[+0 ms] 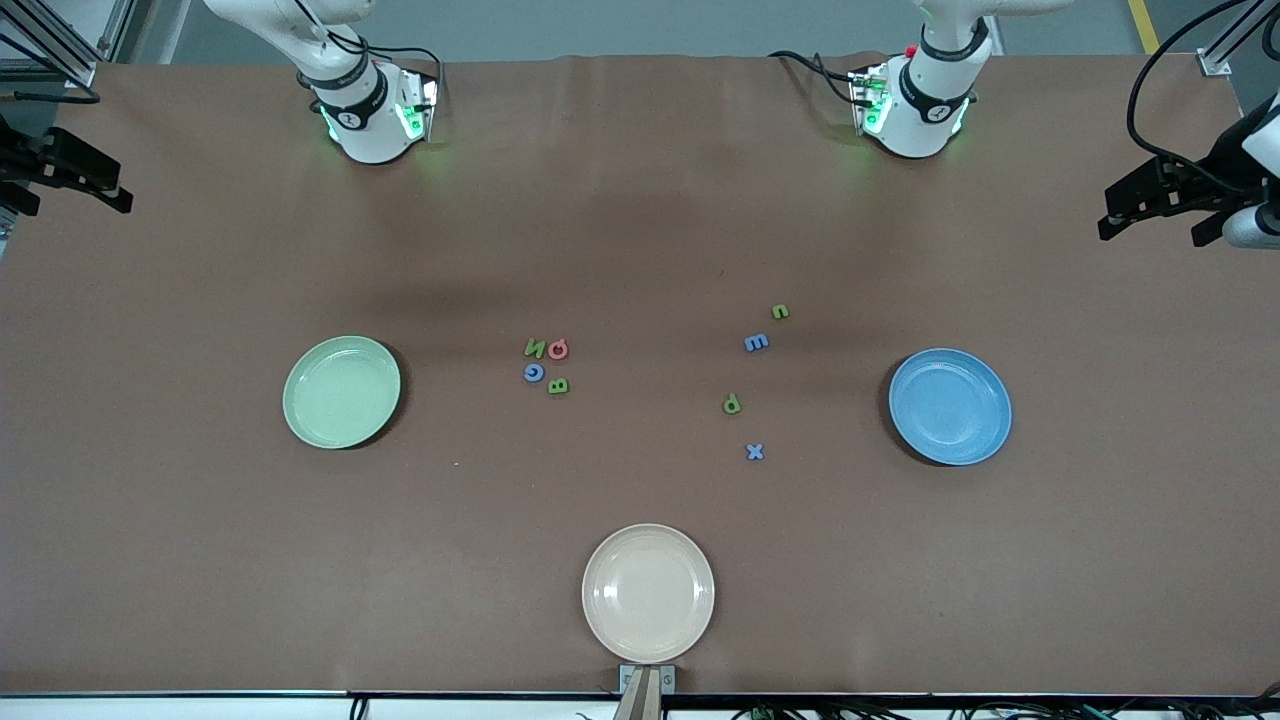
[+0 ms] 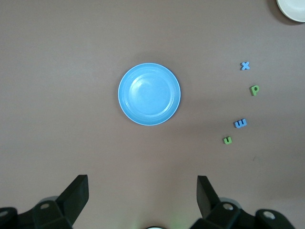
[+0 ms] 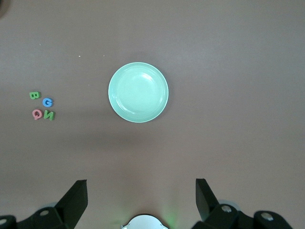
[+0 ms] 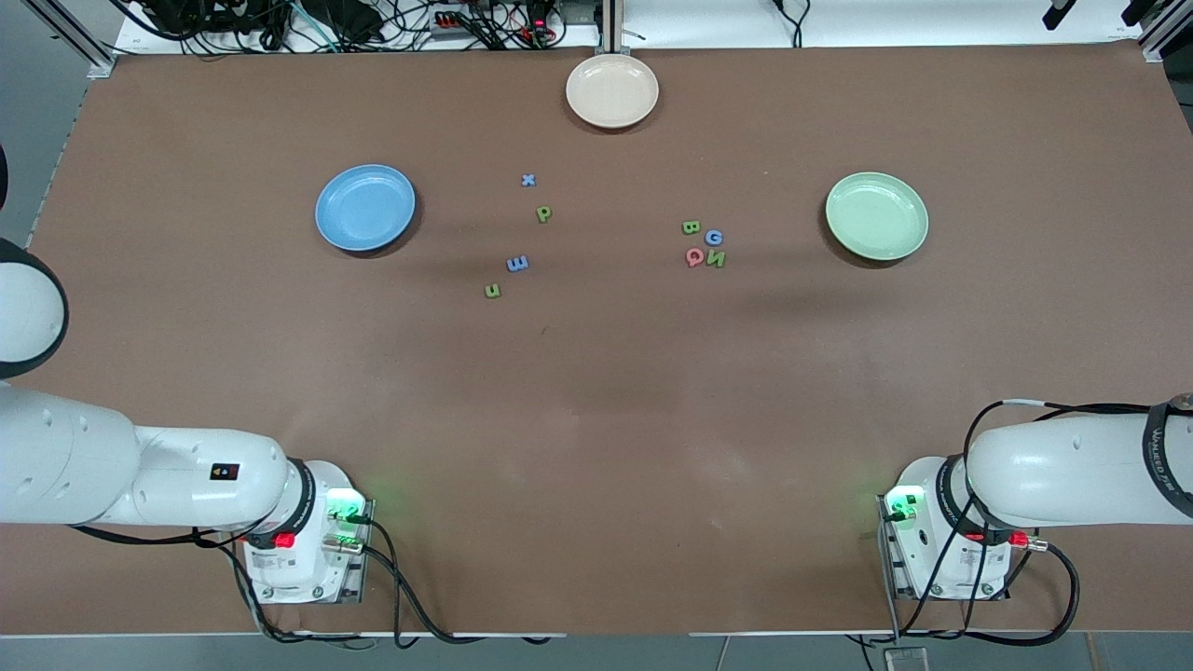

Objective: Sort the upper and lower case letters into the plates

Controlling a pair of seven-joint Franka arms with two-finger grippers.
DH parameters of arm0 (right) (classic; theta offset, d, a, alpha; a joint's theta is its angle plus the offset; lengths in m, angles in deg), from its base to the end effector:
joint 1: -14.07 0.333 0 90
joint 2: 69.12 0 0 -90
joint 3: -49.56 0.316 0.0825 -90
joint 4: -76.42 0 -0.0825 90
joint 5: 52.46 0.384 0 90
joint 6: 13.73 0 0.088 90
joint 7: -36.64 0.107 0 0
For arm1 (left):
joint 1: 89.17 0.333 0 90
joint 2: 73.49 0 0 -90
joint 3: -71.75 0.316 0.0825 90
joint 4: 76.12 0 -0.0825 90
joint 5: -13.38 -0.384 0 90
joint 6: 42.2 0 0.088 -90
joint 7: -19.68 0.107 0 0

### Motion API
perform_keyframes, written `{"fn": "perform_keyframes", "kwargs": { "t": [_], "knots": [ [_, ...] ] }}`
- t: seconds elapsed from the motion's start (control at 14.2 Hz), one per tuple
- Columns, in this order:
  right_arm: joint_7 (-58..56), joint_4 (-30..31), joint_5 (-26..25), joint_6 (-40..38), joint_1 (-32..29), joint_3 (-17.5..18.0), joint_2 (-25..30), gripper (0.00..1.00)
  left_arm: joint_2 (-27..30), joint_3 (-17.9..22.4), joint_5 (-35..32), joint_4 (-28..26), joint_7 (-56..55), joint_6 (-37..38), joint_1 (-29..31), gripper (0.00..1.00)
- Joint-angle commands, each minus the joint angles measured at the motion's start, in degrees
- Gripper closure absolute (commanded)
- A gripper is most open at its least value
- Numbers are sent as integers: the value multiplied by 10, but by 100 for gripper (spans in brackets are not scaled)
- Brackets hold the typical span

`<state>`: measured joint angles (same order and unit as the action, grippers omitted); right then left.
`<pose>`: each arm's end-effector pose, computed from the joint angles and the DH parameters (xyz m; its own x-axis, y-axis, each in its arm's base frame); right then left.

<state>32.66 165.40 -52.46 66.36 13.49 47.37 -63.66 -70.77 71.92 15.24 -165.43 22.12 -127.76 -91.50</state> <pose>0.5051 -0.0256 0.6686 0.9980 0.0216 -0.0595 0.0212 -0.9997 -0.0078 0.5314 -0.0237 0.6492 0.9964 -0.0827 -0.0165 -0.0821 -0.9961 0.0333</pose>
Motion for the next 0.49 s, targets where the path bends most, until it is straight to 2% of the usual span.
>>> {"fn": "perform_keyframes", "kwargs": {
  "t": [0.0, 0.42],
  "knots": [
    [0, 1, -7, -15, 0, 0, 9, 0, -1, -2, -3, 3, 13, -3, 2, 0],
    [13, -7, 1, -24, -1, -2, 8, 0, -2, -3, 2, 4, 2, -3, 3, 0]
  ]
}}
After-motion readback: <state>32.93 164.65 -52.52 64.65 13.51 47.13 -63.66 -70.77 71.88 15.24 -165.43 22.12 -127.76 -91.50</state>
